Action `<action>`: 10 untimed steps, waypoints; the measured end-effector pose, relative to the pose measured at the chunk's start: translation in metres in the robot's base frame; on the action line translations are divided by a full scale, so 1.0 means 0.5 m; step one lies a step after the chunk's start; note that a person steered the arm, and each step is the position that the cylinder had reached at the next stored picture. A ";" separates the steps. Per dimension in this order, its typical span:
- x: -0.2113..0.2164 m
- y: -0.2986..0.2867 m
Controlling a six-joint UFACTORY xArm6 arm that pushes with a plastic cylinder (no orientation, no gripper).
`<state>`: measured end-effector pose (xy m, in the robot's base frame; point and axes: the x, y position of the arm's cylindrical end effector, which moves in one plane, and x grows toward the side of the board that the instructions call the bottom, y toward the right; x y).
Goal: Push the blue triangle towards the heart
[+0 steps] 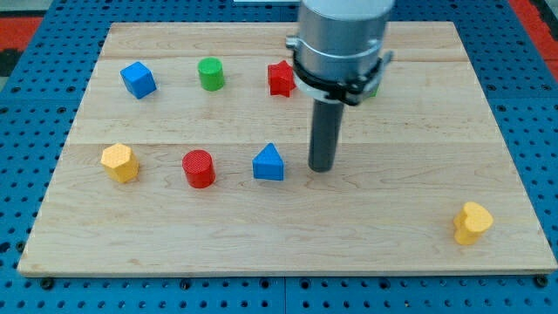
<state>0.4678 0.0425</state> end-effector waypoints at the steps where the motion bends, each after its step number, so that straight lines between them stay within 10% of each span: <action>1: -0.089 -0.021; 3: -0.054 -0.277; 6: -0.021 -0.005; 8: -0.009 -0.215; 10: 0.016 0.000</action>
<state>0.4759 0.0425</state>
